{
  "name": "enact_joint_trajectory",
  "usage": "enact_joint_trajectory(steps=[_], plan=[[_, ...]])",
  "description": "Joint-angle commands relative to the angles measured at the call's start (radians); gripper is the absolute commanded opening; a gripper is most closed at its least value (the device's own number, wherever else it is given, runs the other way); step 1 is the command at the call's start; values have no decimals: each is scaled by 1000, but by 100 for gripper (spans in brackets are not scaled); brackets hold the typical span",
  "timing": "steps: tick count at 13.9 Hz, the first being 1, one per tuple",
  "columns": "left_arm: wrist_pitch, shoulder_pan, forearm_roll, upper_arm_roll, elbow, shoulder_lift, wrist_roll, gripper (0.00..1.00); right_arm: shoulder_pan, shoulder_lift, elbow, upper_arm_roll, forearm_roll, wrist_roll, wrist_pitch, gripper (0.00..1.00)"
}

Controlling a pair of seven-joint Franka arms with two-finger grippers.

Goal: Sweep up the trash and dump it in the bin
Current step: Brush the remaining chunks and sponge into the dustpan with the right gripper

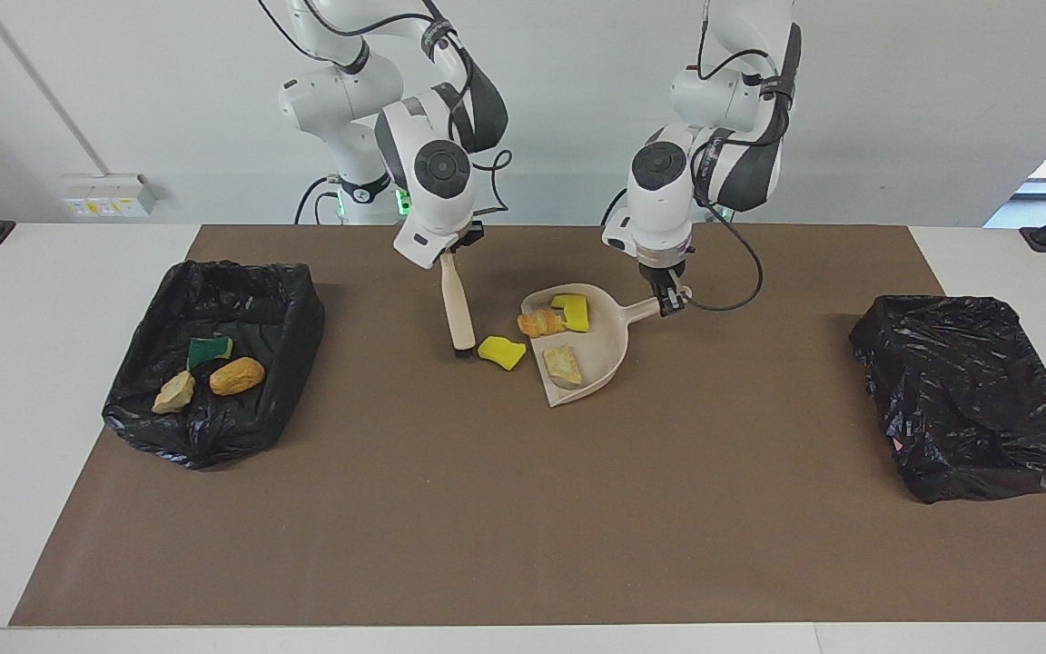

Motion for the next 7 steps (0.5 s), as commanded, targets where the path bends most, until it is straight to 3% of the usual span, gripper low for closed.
enact_joint_trajectory(steps=[1,4,7], plan=[[-7,-22,-13,13,5,-3,-16,0,12,4,-53,7,0,26,96,0],[-2,-23,-12,13,-3,-7,-12,0,56,49,-47,7,152,61,199,0],[52,-23,-12,13,-35,-6,-7,0,110,71,3,11,259,115,219,0]])
